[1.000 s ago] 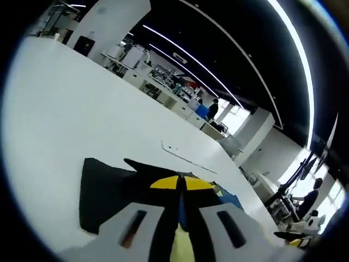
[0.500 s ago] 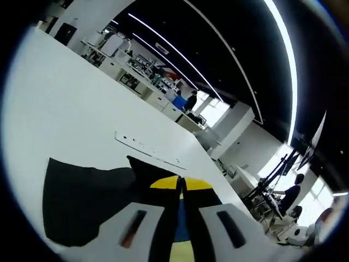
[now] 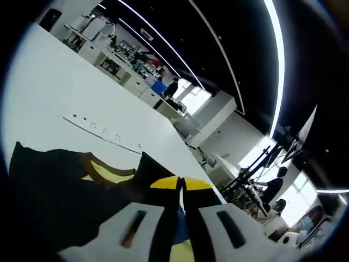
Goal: Fold the garment on the visible template until the final outline fits inside the template.
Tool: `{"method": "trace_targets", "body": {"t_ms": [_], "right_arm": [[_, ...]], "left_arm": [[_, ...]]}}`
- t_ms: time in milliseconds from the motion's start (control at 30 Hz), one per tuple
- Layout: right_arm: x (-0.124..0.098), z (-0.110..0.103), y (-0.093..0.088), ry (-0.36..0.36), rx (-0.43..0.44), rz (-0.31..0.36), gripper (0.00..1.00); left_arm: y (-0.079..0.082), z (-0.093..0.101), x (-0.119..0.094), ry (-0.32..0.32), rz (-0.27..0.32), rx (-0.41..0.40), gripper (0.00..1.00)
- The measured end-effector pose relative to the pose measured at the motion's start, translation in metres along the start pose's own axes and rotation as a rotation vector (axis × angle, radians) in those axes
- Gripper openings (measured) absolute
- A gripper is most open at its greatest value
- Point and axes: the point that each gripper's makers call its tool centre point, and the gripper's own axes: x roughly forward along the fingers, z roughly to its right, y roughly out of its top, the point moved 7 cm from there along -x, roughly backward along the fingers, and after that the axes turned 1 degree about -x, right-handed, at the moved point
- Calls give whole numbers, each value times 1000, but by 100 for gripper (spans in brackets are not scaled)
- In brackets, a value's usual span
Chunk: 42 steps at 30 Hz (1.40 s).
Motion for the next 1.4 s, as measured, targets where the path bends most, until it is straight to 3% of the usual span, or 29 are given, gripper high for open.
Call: {"method": "trace_targets", "body": {"t_ms": [133, 367, 733, 933, 1067, 1133, 1200, 1267, 1300, 1400], "right_arm": [[-4, 4, -3, -14, 14, -4, 90], [-9, 10, -5, -32, 26, -2, 90], [-20, 17, -12, -65, 53, 5, 89], [-21, 16, -18, -62, 60, -10, 89], [-20, 15, -19, -54, 68, -15, 89], [-19, 14, -17, -50, 61, -15, 89], [-18, 13, -16, -45, 58, -14, 89], [-17, 13, -15, -41, 54, -12, 89], [-17, 13, -15, -40, 52, -13, 89], [-16, 13, -15, -36, 51, -16, 90]], "left_arm": [[-20, 13, 21, -39, -50, -12, 0], [-51, 22, 48, -53, -134, -19, 0], [-94, 24, 66, -51, -244, -46, 0], [-108, 21, 64, -47, -286, -2, 0], [-109, 28, 63, -116, -281, 85, 0], [-110, 29, 62, -115, -293, 91, 0], [-109, 29, 63, -118, -280, 109, 7], [-108, 30, 63, -127, -269, 89, 21], [-107, 31, 62, -146, -267, 128, 29], [-105, 29, 62, -111, -253, 214, 56]]}}
